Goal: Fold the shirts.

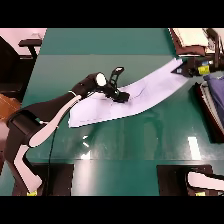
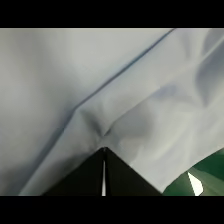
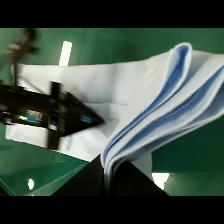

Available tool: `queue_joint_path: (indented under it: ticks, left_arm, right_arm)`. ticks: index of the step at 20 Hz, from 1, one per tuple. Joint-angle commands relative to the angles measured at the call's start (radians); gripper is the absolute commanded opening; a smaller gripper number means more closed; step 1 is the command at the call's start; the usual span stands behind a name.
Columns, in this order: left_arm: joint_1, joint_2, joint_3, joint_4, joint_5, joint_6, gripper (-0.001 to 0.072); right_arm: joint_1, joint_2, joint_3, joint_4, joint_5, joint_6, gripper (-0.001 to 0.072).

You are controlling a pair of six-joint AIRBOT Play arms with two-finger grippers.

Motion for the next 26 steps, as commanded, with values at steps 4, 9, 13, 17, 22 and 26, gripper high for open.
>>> queue_joint_path:
  ticks: [4, 9, 13, 17, 22, 26]
  left_arm:
    - [-0.020, -0.035, 0.035, 0.005, 0.000, -0.011, 0.0024]
    - [0.127, 0.059, 0.099, 0.056, -0.178, -0.027, 0.0023]
    - [0.314, 0.296, 0.099, 0.192, -0.197, -0.026, 0.0024]
    - [0.487, 0.510, 0.099, 0.282, -0.222, -0.026, 0.0024]
    - [0.605, 0.642, 0.098, 0.303, -0.263, -0.026, 0.0024]
    - [0.608, 0.648, 0.097, 0.305, -0.300, -0.026, 0.0025]
  right_arm:
    - [0.203, 0.027, 0.150, 0.002, 0.000, 0.059, 0.0017]
    - [0.332, 0.026, 0.150, 0.002, -0.084, 0.059, 0.0017]
    - [0.536, -0.029, 0.150, 0.005, -0.254, 0.059, 0.0018]
    - [0.779, -0.188, 0.150, 0.134, -0.488, -0.019, 0.0120]
    - [0.914, -0.372, 0.303, 0.145, -0.408, -0.124, 0.0345]
    - [0.805, -0.386, 0.325, -0.022, -0.189, -0.026, 0.0337]
